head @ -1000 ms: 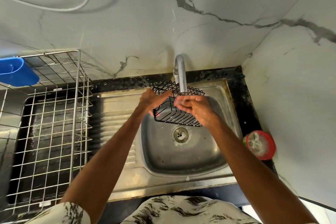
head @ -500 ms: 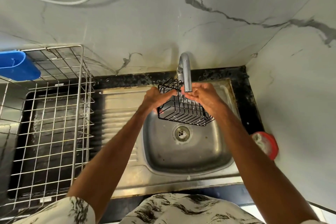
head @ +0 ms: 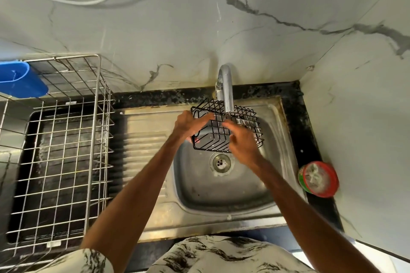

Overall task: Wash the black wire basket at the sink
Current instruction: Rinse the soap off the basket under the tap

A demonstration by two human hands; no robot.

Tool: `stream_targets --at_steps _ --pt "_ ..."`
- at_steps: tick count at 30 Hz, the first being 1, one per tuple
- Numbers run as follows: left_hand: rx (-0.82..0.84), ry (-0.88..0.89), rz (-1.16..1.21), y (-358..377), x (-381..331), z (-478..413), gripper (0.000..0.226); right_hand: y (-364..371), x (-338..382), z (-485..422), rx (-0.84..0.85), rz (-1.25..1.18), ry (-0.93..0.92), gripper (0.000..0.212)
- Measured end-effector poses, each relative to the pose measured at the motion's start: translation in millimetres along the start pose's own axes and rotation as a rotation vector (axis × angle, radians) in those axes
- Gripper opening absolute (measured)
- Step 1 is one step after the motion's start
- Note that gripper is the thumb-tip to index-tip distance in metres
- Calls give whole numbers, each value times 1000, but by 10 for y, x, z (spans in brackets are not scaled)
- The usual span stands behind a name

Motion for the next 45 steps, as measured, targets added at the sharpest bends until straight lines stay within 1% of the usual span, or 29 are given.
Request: stream_targets --at_steps 3,5,7,8,9,11,12,14,17,19,20,22,24,28,30,32,33,35,36,37,38,40,42,44,45 --pt "-9 -13 -4 -28 -15 79 68 290 141 169 22 83 -168 72" --pt "-19 -15 13 -43 4 113 66 278 27 183 -15 133 -194 72" --pt "-24 -27 38 -40 34 145 66 172 -199 155 -84 160 -147 60" --pt "-28 -38 51 -40 46 165 67 132 -326 141 -111 153 -90 52" --pt "-32 -50 62 -46 42 192 68 104 -421 134 -127 126 -25 49" --pt "-41 -56 56 -61 21 234 65 104 -465 133 -143 65 49 51" --pt "-42 -57 40 -58 7 242 64 122 -426 129 -144 51 48 54" --pt "-44 -65 23 -69 -7 250 65 196 -238 132 -110 58 -14 59" --pt "-52 -77 -24 -120 -55 205 74 288 126 183 -54 98 -181 57" --pt "-24 -74 -7 -132 -123 173 74 268 183 161 -35 63 -226 58" --pt "-4 -70 18 -126 -155 143 72 236 128 105 -35 38 -211 59" --pt "31 -61 54 -120 -239 105 63 203 -53 -43 -14 53 -114 62" --pt "45 -63 62 -112 -300 62 56 239 -81 -168 48 86 -56 66" --pt "33 -73 23 -165 -330 -15 65 294 266 -281 117 -6 -82 65" --pt "22 -69 50 -213 -298 -30 57 250 189 -279 92 -63 -83 65" --pt "19 -35 61 -261 -298 -15 45 224 -167 -280 76 -78 -19 66" --pt "18 -24 53 -284 -295 -7 43 225 -403 -290 76 -100 34 73" --pt "16 -15 12 -308 -280 25 47 262 -835 -280 88 -139 167 93" --pt "14 0 -17 -313 -287 41 46 293 -955 -281 86 -155 202 102" --pt "9 14 -41 -316 -302 57 44 310 -950 -256 83 -168 201 104" --pt "0 13 -54 -325 -302 75 45 303 -790 -211 70 -178 158 100" --pt "-22 -26 -65 -353 -268 124 57 332 -279 -125 46 -161 -26 83" --pt "-49 -36 -57 -395 -272 175 64 383 143 -68 4 -110 -181 71" --pt "-68 -46 -42 -441 -255 203 65 415 219 -102 -38 -89 -263 65" --pt "-81 -46 -41 -477 -242 216 63 430 100 -173 -49 -89 -247 65"
Point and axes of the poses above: each hand's wrist, its own z-axis away from the middle knuckle, its own y-axis out of the palm, x = y × z, the point moved 10 cm from there along -z, towards the middle knuckle, and after that the axes turned 6 degrees about y, right-handed, at the moved point
